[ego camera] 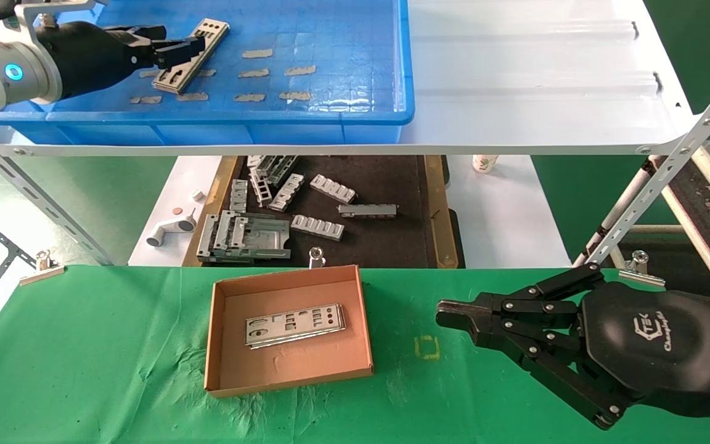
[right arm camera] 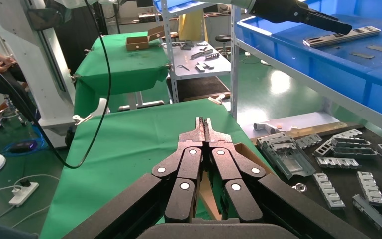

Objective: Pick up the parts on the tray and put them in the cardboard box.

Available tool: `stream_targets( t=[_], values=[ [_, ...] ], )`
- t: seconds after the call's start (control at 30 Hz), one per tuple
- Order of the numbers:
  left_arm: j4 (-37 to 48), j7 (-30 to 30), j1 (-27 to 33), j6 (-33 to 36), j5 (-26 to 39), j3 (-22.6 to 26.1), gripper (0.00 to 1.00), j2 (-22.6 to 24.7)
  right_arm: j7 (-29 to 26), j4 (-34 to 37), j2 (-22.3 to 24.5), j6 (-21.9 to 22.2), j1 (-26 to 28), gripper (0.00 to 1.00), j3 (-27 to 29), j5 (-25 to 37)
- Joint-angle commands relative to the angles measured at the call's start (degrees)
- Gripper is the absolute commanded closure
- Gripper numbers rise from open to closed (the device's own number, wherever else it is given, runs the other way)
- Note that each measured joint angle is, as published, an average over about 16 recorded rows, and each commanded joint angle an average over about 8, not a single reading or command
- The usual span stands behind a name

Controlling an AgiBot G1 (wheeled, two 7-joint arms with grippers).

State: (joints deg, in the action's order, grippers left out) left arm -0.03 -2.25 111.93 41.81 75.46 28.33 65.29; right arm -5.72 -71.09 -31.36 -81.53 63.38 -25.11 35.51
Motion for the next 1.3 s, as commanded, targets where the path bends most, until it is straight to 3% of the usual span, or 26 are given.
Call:
stream_targets(
  t=[0.03, 0.43, 0.47, 0.53, 0.7, 0.8, 1.3],
  values=[
    [0.0, 0.0, -0.1, 0.2, -0.2, -0.1, 0.0, 0.0, 0.0, 0.0, 0.0, 0.0, 0.0, 1.0, 0.0, 0.0],
    [0.3, -0.5, -0.4, 0.1, -0.2, -0.1, 0.0, 0.5, 0.0, 0.0, 0.0, 0.0, 0.0, 1.0, 0.0, 0.0],
    [0.3, -0.6, -0.4, 0.1, -0.2, -0.1, 0.04, 0.5, 0.0, 0.0, 0.0, 0.0, 0.0, 1.0, 0.0, 0.0],
    [0.3, -0.7, -0.4, 0.2, -0.2, -0.1, 0.21, 0.6, 0.0, 0.0, 0.0, 0.0, 0.0, 1.0, 0.0, 0.0],
    [0.4, -1.0, -0.5, 0.0, -0.2, -0.1, 0.82, 0.7, 0.0, 0.0, 0.0, 0.0, 0.0, 1.0, 0.0, 0.0],
    [0.5, -1.2, -0.6, -0.3, -0.1, -0.1, 0.99, 0.8, 0.0, 0.0, 0.0, 0.0, 0.0, 1.0, 0.0, 0.0],
    [0.2, -1.6, -0.9, -0.4, -0.1, -0.1, 1.0, 0.7, 0.0, 0.0, 0.0, 0.0, 0.0, 1.0, 0.0, 0.0]
  ],
)
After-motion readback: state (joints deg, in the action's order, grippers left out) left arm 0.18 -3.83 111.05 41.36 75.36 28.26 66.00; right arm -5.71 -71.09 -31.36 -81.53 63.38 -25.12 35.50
